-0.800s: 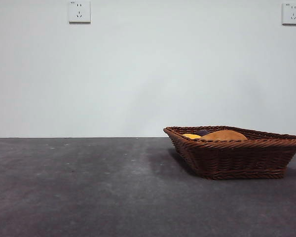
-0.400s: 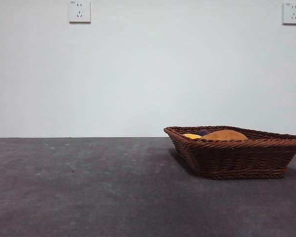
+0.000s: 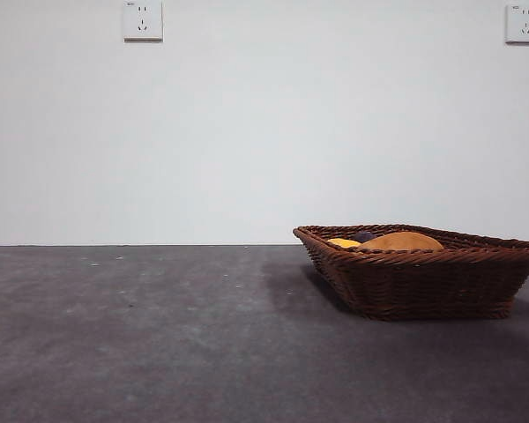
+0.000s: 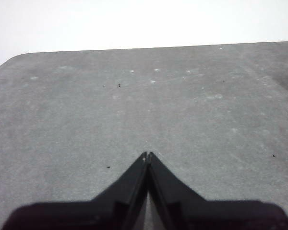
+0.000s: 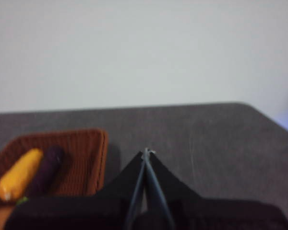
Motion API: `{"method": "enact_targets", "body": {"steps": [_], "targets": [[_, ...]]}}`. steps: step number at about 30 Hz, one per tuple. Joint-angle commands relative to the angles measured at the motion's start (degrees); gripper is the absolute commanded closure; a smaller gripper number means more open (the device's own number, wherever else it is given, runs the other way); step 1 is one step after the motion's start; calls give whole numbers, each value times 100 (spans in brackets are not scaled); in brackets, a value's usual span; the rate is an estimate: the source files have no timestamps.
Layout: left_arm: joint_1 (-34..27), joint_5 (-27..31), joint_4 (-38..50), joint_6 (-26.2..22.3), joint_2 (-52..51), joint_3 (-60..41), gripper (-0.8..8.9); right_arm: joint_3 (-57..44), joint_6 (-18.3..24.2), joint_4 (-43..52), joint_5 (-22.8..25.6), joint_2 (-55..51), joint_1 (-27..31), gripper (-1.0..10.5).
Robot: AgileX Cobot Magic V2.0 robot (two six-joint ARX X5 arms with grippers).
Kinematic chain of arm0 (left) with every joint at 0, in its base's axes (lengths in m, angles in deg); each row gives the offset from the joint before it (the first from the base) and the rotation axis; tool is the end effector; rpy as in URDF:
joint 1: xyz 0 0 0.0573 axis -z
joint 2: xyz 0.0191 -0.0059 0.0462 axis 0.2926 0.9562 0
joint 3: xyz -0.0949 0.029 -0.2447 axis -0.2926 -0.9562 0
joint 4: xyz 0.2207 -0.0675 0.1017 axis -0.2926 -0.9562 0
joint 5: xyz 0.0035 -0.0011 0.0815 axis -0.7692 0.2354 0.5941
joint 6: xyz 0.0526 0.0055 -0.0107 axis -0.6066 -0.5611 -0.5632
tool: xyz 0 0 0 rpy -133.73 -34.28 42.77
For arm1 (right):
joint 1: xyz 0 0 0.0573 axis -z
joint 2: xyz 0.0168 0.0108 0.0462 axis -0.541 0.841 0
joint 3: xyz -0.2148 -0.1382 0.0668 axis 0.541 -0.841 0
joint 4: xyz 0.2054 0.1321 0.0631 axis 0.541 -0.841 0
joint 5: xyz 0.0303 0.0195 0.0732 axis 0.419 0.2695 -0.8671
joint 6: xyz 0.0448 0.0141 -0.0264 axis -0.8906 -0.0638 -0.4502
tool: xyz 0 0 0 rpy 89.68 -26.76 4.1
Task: Help me put the vegetables on the table into the basket
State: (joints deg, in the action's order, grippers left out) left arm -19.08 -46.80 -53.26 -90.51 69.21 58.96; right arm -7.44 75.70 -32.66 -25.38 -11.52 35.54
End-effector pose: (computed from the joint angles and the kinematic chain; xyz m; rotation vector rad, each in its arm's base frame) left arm 0.0964 0.0027 0.1517 0.0092 0.1738 0.0132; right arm 0.0920 -0.0045 0.2005 0.0022 -0.0227 -0.0481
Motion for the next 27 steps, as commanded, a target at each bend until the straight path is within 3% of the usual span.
{"method": "enact_targets", "body": {"steps": [1, 6, 13, 27], "targets": [[13, -28, 26, 24, -2, -57, 817, -343, 13, 101, -20, -291, 74, 946], [13, -28, 26, 24, 0, -57, 817, -719, 17, 96, -11, -269, 136, 946], [13, -28, 22, 24, 61, -57, 817, -713, 343, -732, 74, -269, 136, 946], [13, -28, 20, 24, 61, -57, 817, -713, 337, -699, 96, -269, 136, 946]]}}
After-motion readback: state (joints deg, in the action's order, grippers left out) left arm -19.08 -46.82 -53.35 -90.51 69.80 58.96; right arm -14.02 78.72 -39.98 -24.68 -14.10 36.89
